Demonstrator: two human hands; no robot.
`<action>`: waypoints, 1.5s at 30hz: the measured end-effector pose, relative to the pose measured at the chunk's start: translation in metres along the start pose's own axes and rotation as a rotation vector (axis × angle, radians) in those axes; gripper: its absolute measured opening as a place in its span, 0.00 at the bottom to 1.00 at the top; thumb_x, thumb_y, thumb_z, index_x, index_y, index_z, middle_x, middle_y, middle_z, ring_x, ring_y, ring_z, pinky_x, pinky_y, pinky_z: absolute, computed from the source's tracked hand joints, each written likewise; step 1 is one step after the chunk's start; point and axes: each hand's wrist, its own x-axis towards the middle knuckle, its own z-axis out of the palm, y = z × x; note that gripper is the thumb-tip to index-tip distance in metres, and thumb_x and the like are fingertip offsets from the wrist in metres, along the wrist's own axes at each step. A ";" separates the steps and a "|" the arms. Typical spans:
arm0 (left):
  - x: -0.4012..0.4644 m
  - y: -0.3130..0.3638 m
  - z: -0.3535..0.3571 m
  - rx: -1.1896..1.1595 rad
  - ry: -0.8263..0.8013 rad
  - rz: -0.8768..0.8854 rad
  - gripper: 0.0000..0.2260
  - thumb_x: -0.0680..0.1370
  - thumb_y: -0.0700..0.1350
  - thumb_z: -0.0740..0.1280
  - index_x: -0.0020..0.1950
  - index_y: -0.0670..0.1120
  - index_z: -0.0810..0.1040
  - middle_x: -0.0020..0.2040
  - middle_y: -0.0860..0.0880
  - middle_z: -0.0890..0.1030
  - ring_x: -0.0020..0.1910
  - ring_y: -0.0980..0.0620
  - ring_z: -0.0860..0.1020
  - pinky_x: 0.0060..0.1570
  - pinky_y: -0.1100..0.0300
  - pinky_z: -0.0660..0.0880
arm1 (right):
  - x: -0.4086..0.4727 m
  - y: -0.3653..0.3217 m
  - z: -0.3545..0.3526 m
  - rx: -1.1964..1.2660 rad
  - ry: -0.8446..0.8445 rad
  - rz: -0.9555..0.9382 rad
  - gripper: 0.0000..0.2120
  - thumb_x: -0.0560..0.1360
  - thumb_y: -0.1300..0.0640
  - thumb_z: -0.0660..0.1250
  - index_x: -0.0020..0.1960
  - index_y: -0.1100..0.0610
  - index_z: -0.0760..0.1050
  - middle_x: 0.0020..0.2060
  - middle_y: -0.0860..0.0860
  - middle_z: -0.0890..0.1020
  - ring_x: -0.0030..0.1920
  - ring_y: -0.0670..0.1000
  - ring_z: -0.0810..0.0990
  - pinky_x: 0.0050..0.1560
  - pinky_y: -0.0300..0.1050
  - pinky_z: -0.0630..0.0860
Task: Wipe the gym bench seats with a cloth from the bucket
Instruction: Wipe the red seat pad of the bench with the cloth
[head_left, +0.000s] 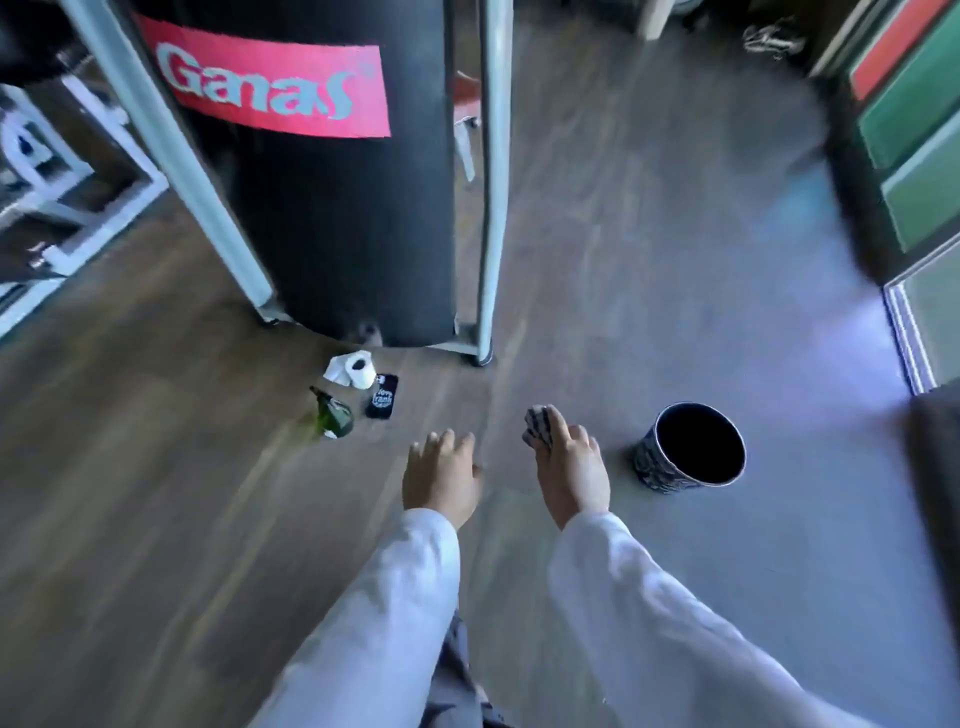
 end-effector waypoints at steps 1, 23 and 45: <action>0.014 0.008 -0.002 0.010 -0.016 0.021 0.17 0.80 0.47 0.56 0.69 0.46 0.68 0.67 0.46 0.71 0.67 0.45 0.66 0.66 0.53 0.59 | 0.012 0.005 -0.003 0.008 0.005 0.028 0.15 0.77 0.58 0.61 0.63 0.53 0.70 0.47 0.61 0.76 0.49 0.63 0.73 0.48 0.52 0.70; 0.385 0.244 -0.070 0.103 -0.160 0.338 0.20 0.81 0.49 0.54 0.73 0.47 0.61 0.73 0.46 0.63 0.74 0.46 0.57 0.72 0.52 0.51 | 0.363 0.131 -0.115 0.015 0.177 0.393 0.19 0.79 0.56 0.58 0.69 0.52 0.64 0.54 0.57 0.75 0.54 0.60 0.72 0.51 0.50 0.70; 0.834 0.307 -0.236 0.025 -0.031 0.084 0.20 0.80 0.46 0.57 0.72 0.47 0.63 0.71 0.44 0.66 0.69 0.44 0.64 0.67 0.53 0.61 | 0.889 0.070 -0.143 0.018 0.095 0.058 0.16 0.77 0.57 0.61 0.64 0.51 0.69 0.50 0.58 0.77 0.49 0.61 0.73 0.46 0.50 0.70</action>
